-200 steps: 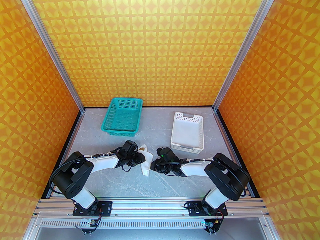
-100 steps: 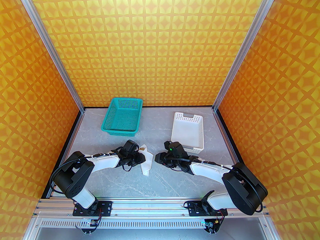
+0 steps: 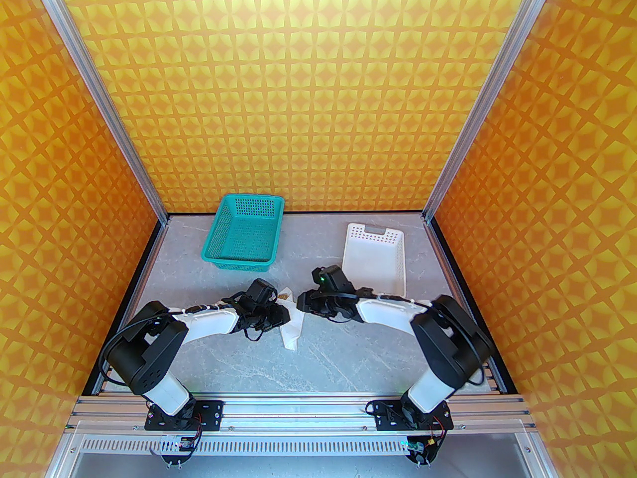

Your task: Place the utensils on the paper napkin and roll it up

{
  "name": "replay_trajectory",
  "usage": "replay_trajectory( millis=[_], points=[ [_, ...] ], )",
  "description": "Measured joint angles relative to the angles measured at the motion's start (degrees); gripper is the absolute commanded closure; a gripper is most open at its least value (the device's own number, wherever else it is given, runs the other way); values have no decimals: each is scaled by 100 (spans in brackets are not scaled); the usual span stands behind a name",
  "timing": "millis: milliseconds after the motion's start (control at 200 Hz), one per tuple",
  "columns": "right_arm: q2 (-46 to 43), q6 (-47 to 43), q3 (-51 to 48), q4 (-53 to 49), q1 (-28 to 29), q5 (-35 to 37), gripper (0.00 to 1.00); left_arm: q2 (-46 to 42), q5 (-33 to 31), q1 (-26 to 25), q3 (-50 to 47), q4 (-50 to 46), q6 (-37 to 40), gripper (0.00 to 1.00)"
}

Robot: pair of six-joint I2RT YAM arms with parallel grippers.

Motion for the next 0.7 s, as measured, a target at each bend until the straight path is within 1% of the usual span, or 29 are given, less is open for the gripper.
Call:
replay_trajectory(
  millis=[235, 700],
  points=[
    [317, -267, 262, -293, 79, 52, 49, 4, -2, 0, 13, -17, 0, 64],
    [485, -258, 387, -361, 348, 28, 49, 7, -2, -2, 17, -28, 2, 64]
  ],
)
